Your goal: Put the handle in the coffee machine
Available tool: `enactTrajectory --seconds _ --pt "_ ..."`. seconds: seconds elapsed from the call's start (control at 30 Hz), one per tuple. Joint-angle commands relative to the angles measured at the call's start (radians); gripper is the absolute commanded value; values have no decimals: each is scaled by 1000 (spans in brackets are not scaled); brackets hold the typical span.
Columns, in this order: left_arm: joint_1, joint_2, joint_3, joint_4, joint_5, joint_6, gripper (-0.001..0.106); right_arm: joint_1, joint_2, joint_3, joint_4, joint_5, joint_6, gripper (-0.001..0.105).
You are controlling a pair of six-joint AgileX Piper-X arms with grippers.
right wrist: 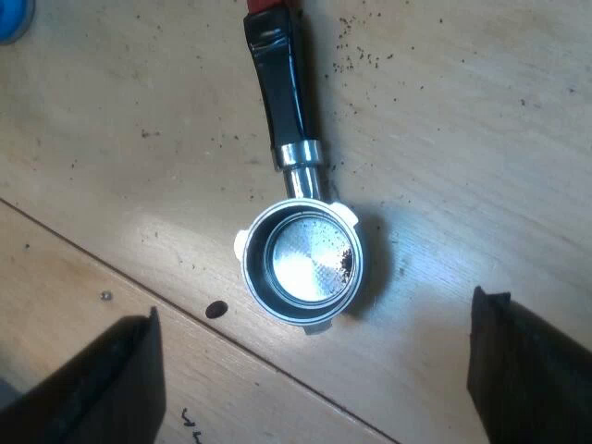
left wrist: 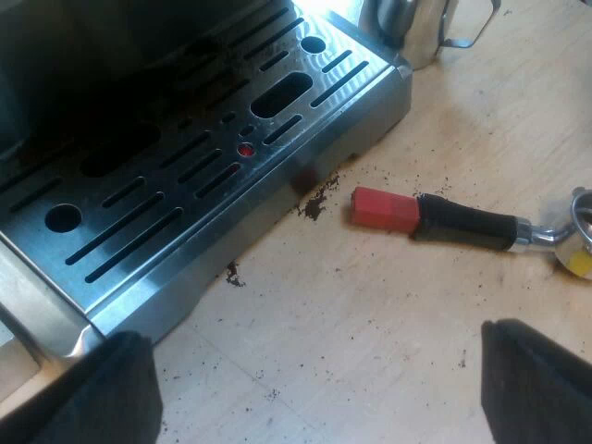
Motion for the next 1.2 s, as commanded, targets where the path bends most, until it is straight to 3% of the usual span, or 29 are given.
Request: enactTrajectory --seconds 0.03,0.1,0.3,0.37,0.6,0.73,0.8,0.97,1.2 --pt "-3 -2 -7 4 10 1 74 2 -2 -8 -15 1 -4 70" --pt "-3 -2 -7 4 10 1 74 2 -2 -8 -30 1 5 70" --pt "-24 -2 -7 4 -2 27 74 2 -2 -8 -72 4 170 70" --pt "-71 -2 -7 4 -18 55 76 9 0 -8 -59 1 234 70" --pt "-239 -2 -7 0 -40 55 81 114 33 -8 -51 12 413 70" --pt "-336 18 -7 -22 -71 55 81 228 75 -8 -56 118 529 83" --pt "-364 40 -7 -20 -71 55 81 273 91 -10 -60 151 606 87" --pt "-407 126 -7 -57 -64 55 81 427 148 -10 -88 222 914 88" --pt "-411 173 -7 -128 -64 55 81 617 225 -10 -140 392 1177 97"
